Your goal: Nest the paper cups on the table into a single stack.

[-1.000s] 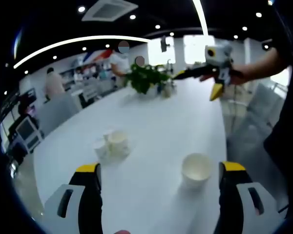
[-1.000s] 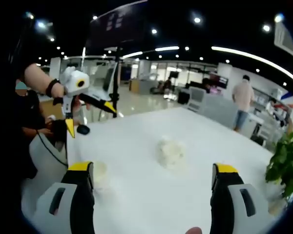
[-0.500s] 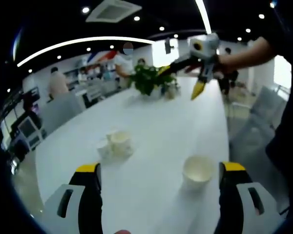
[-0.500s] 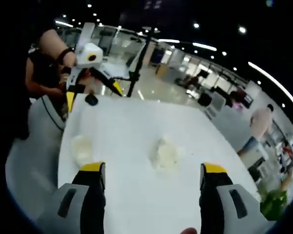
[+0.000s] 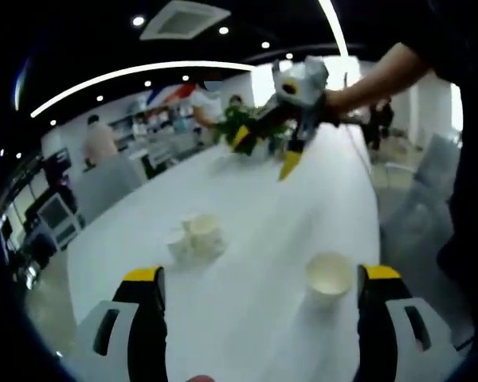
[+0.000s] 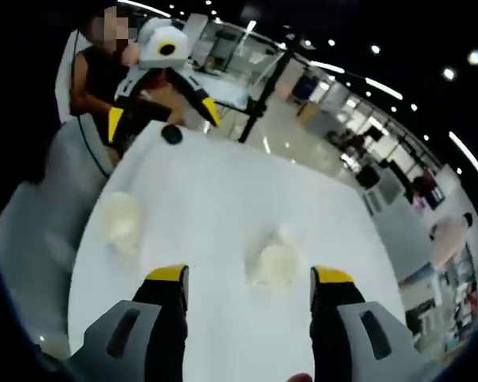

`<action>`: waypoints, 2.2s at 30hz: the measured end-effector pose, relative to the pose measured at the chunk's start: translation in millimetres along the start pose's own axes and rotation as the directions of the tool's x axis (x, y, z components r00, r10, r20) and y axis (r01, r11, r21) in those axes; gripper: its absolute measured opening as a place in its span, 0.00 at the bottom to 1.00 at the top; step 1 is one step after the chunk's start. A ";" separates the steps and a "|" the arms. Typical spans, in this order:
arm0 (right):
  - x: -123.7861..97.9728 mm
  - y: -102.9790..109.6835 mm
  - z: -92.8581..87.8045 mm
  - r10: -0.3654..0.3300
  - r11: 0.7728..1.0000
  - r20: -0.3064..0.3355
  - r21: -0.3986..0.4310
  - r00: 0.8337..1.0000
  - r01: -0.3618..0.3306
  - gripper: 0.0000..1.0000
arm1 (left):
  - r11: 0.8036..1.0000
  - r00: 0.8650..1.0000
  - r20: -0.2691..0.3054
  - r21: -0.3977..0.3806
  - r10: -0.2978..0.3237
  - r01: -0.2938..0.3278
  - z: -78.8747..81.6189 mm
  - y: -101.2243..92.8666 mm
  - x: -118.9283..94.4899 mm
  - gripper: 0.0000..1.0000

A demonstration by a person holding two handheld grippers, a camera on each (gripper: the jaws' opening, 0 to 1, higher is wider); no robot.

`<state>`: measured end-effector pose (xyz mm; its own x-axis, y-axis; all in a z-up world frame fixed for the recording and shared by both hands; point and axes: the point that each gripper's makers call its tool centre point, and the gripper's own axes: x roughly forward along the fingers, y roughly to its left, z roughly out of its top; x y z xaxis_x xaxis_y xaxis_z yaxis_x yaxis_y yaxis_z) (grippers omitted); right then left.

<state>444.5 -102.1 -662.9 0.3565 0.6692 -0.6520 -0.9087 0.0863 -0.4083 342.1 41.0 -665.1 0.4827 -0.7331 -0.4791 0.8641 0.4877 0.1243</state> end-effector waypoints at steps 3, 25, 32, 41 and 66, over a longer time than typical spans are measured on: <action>11.7 -4.9 -0.8 0.020 0.999 -0.007 -0.026 1.000 -0.020 0.56 | 1.000 1.000 -0.006 0.008 -0.001 0.001 -0.4 -1.3 2.0 0.99; 71.3 -14.4 -18.4 0.162 0.986 -0.052 -0.023 0.985 -0.163 0.39 | 0.998 0.998 -0.027 -0.015 0.057 -0.057 -12.8 3.3 -2.2 0.99; 92.3 -17.5 -32.5 0.210 0.977 -0.091 -0.017 0.974 -0.212 0.29 | 0.997 0.997 -0.027 -0.038 0.069 -0.071 -16.2 -1.9 -3.1 0.99; 112.0 -19.0 -50.3 0.248 0.969 -0.102 0.024 0.963 -0.247 0.26 | 0.990 0.994 0.001 -0.084 0.113 -0.113 -10.2 5.4 -4.8 0.99; 137.0 -11.6 -71.1 0.306 0.948 -0.156 -0.041 0.939 -0.315 0.12 | 0.979 0.988 -0.022 -0.137 0.152 -0.153 -23.6 -0.7 -10.1 0.99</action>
<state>519.4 -63.9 -792.9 0.0910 0.5396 -0.8370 -0.9651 -0.1594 -0.2077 333.2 59.2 -680.8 0.6052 -0.6401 -0.4733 0.7520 0.6548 0.0760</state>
